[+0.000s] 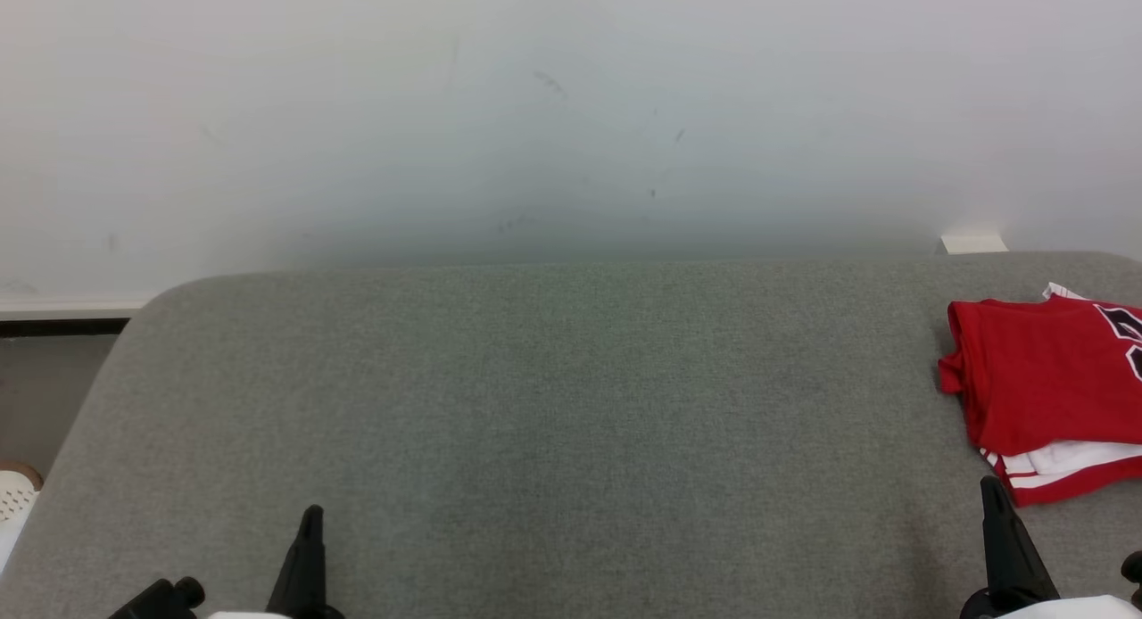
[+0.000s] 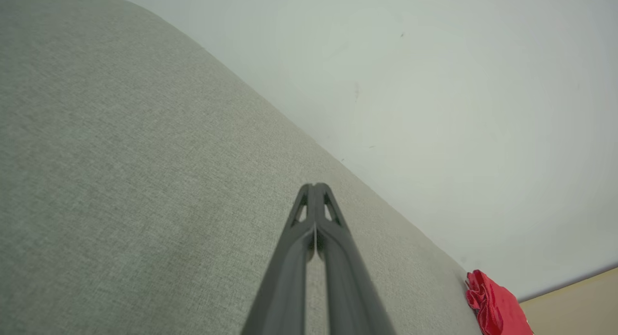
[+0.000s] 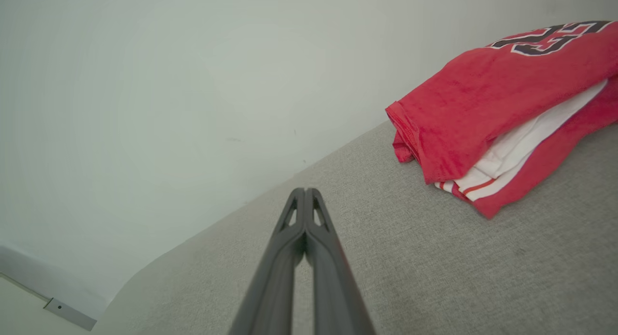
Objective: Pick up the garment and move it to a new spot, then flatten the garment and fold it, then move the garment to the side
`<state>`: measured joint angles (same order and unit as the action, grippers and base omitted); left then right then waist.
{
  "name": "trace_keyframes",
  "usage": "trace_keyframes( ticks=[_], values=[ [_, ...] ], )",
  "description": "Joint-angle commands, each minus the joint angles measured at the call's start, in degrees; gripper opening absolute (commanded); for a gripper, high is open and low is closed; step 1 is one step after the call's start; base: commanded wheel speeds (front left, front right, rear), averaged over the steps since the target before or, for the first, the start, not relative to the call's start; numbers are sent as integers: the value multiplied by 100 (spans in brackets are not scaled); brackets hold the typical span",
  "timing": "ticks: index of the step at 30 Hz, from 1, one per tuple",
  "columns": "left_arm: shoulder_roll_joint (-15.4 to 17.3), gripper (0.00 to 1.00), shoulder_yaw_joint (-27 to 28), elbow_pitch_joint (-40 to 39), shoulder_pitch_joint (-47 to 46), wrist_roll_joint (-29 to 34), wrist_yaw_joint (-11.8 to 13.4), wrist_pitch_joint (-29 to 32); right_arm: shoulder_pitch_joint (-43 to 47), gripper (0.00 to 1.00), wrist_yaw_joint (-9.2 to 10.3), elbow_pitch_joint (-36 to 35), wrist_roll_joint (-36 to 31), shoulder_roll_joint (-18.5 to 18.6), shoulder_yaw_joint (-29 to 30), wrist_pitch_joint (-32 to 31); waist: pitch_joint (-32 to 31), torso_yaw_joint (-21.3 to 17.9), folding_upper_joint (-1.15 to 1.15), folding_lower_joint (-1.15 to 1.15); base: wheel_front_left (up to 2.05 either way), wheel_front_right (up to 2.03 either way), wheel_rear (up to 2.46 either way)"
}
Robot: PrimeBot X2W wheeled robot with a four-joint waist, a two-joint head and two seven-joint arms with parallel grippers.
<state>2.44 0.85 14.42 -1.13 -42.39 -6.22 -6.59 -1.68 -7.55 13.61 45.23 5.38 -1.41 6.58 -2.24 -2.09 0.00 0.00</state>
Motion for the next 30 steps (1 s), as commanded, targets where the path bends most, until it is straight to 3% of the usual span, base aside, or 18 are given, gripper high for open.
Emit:
trace_keyframes(
  ticks=[1, 30],
  values=[
    [29, 0, 37, -77, -156, -215, -29, 42, -166, 0, 3, -57, 184, 11, 59, -33, 3, 3, 0, 0, 0, 0, 0],
    [43, 0, 264, -68, -317, -2203, -78, 569, -305, 0, 6, -20, 2067, -85, 361, -556, 79, 69, 0, 0, 0, 0, 0]
  ],
)
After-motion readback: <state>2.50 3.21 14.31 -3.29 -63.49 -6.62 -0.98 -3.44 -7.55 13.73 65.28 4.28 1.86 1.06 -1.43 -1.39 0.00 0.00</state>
